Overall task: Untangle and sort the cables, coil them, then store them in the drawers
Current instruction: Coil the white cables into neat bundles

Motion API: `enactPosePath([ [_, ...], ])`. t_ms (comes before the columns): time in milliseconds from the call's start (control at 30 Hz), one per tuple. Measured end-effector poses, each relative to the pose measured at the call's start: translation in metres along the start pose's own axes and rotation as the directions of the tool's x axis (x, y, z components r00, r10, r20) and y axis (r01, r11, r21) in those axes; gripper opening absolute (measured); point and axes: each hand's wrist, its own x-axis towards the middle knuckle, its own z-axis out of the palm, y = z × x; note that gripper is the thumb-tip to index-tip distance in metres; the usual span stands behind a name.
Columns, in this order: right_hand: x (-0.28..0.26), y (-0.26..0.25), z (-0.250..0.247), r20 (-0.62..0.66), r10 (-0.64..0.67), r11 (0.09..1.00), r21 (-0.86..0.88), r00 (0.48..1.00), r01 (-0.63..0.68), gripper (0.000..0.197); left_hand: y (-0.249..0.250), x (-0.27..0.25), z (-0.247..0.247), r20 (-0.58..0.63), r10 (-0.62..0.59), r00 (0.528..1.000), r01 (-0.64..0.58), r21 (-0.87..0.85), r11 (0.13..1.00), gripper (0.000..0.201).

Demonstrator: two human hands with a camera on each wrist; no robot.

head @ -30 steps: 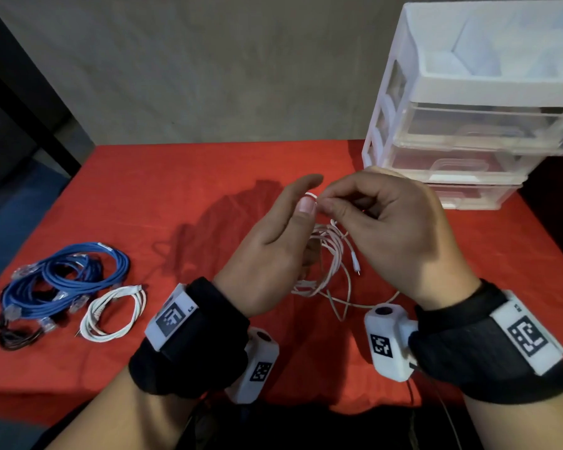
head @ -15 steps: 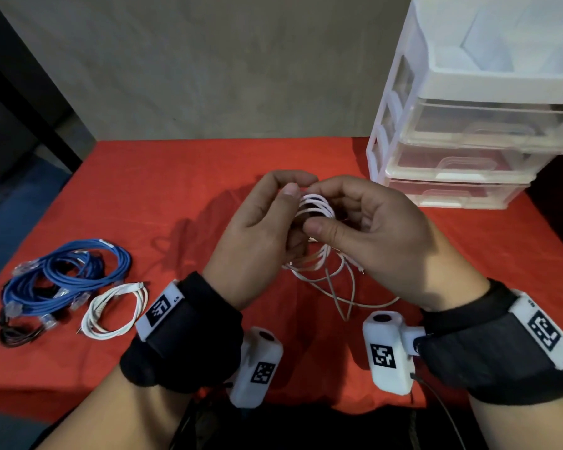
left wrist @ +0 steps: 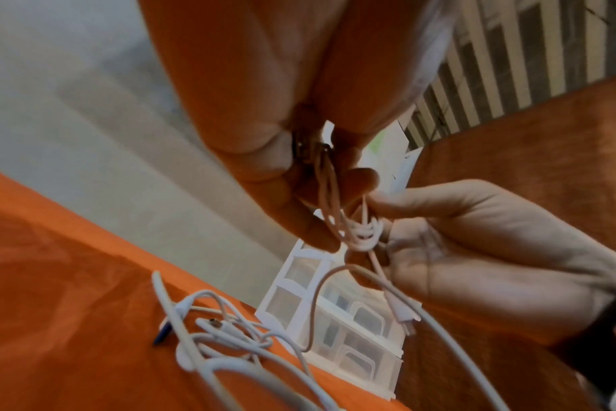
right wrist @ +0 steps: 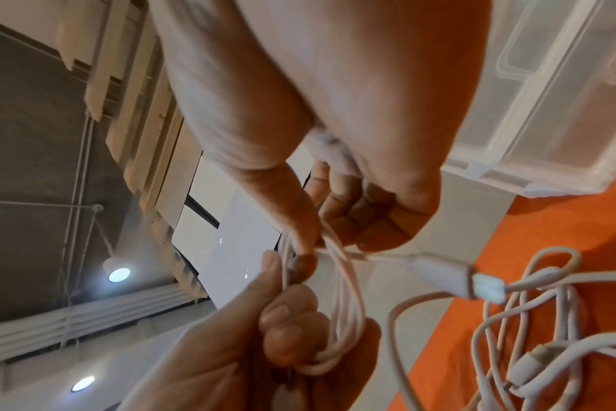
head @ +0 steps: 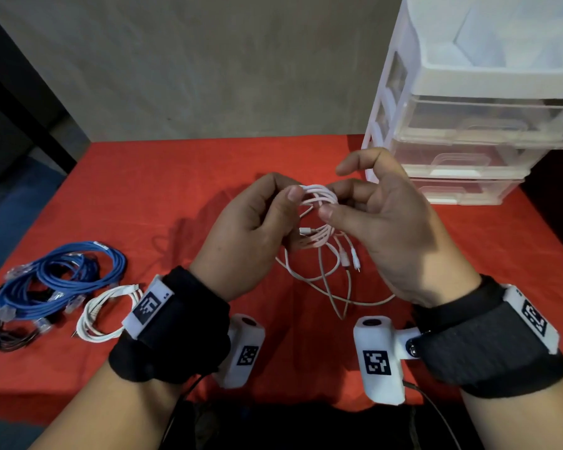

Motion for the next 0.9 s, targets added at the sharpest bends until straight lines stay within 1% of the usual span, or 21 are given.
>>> enactPosePath([
  [100,-0.001,-0.003,-0.001,0.044,0.03,0.99,0.133,0.999,-0.036,0.04,-0.001,0.0,0.0,0.019,0.016,1.0,-0.015,-0.024,1.0,0.022],
  [233,0.0,-0.005,-0.002,0.056,0.08,0.976,0.2,0.995,-0.09,0.042,0.004,-0.004,0.001,0.042,0.081,0.996,-0.079,-0.05,0.996,0.023],
  [300,0.0,-0.006,-0.001,0.057,0.089,0.971,0.217,0.994,-0.1,0.04,0.005,-0.004,0.001,0.052,0.114,0.992,-0.113,-0.007,0.994,0.021],
  [367,-0.001,-0.006,0.0,0.068,0.077,0.976,0.199,0.995,-0.089,0.038,0.004,-0.004,0.0,0.017,0.136,0.991,-0.137,0.073,0.988,0.021],
  [433,-0.002,-0.006,0.002,0.075,0.038,0.992,0.12,0.996,-0.047,0.033,0.002,-0.003,0.0,-0.037,0.148,0.988,-0.142,0.129,0.981,0.023],
  [500,-0.003,-0.005,0.004,0.062,-0.05,0.994,-0.093,0.997,0.056,0.026,0.0,-0.003,0.001,-0.11,0.112,0.988,-0.096,0.134,0.986,0.024],
  [533,-0.004,-0.004,0.005,0.058,-0.108,0.967,-0.227,0.992,0.119,0.022,-0.002,-0.002,0.001,-0.149,0.088,0.985,-0.069,0.128,0.989,0.027],
  [567,-0.004,-0.002,0.006,0.057,-0.16,0.92,-0.354,0.985,0.17,0.018,-0.003,-0.001,0.002,-0.181,0.068,0.981,-0.046,0.119,0.992,0.029],
  [600,-0.004,-0.001,0.007,0.057,-0.204,0.866,-0.455,0.977,0.207,0.013,-0.006,0.0,0.002,-0.207,0.056,0.977,-0.032,0.12,0.992,0.03],
  [633,-0.004,-0.001,0.008,0.06,-0.235,0.822,-0.521,0.97,0.231,0.01,-0.008,0.001,0.002,-0.227,0.052,0.973,-0.023,0.129,0.991,0.031],
  [667,-0.004,0.0,0.008,0.064,-0.248,0.793,-0.56,0.967,0.24,0.007,-0.011,0.001,0.002,-0.243,0.05,0.969,-0.015,0.143,0.99,0.031],
  [733,-0.002,0.005,0.007,0.069,-0.222,0.741,-0.636,0.973,0.214,0.012,-0.013,0.002,0.004,-0.273,0.034,0.961,0.003,0.136,0.991,0.031],
  [800,0.0,0.012,0.007,0.073,-0.175,0.679,-0.714,0.982,0.174,0.016,-0.011,0.0,0.009,-0.268,0.031,0.963,0.003,0.126,0.992,0.03],
  [833,0.0,0.015,0.008,0.071,-0.171,0.658,-0.735,0.983,0.167,0.013,-0.011,0.0,0.011,-0.249,0.041,0.968,-0.007,0.138,0.99,0.03],
  [867,0.0,0.017,0.009,0.061,-0.179,0.652,-0.74,0.982,0.165,0.009,-0.01,-0.001,0.013,-0.227,0.056,0.972,-0.019,0.164,0.986,0.03],
  [900,0.0,0.018,0.009,0.045,-0.182,0.67,-0.725,0.982,0.158,0.007,-0.009,-0.002,0.014,-0.211,0.074,0.975,-0.032,0.198,0.98,0.03],
])
